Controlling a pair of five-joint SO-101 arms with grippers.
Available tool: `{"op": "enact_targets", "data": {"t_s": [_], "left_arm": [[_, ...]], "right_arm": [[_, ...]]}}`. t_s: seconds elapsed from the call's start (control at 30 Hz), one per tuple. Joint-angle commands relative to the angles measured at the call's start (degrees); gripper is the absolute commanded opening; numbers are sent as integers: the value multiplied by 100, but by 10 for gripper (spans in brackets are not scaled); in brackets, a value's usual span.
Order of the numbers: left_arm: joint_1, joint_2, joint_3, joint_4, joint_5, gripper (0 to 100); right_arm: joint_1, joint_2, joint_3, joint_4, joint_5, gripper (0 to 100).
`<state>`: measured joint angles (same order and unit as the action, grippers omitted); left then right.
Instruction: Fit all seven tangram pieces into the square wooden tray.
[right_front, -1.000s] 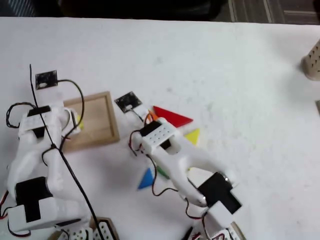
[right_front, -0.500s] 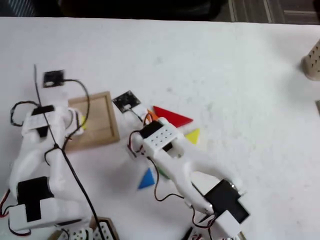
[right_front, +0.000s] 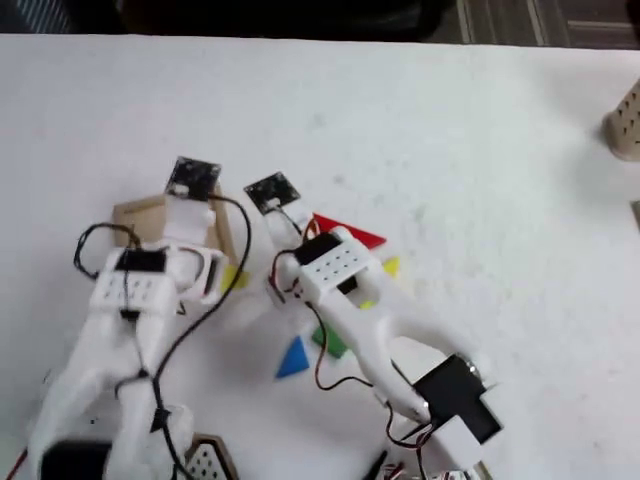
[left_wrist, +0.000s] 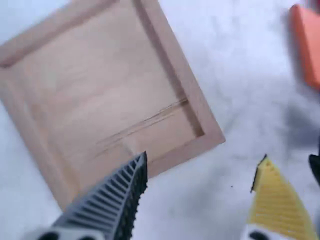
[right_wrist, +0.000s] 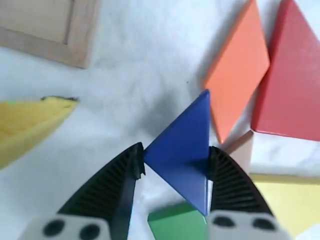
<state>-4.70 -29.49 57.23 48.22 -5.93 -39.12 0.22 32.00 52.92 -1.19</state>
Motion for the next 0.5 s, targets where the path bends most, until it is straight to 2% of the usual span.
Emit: {"op": "enact_targets", "data": {"t_s": [0.0, 0.1, 0.2, 0.3, 0.47], "left_arm": [[-163, -1218, 229, -35, 290, 355], [-857, -1754, 299, -35, 589, 355], [-1640, -1666, 176, -229, 1248, 355], [-2387, -1077, -167, -334, 1978, 354], [-3415, 655, -1275, -273, 2884, 354]], "right_arm": [[101, -391, -35, 31, 53, 106], [101, -391, -53, 31, 35, 106], [57, -391, -141, -4, 26, 106], [-40, -391, -404, 22, 26, 106], [-207, -338, -897, 4, 26, 105]]}}
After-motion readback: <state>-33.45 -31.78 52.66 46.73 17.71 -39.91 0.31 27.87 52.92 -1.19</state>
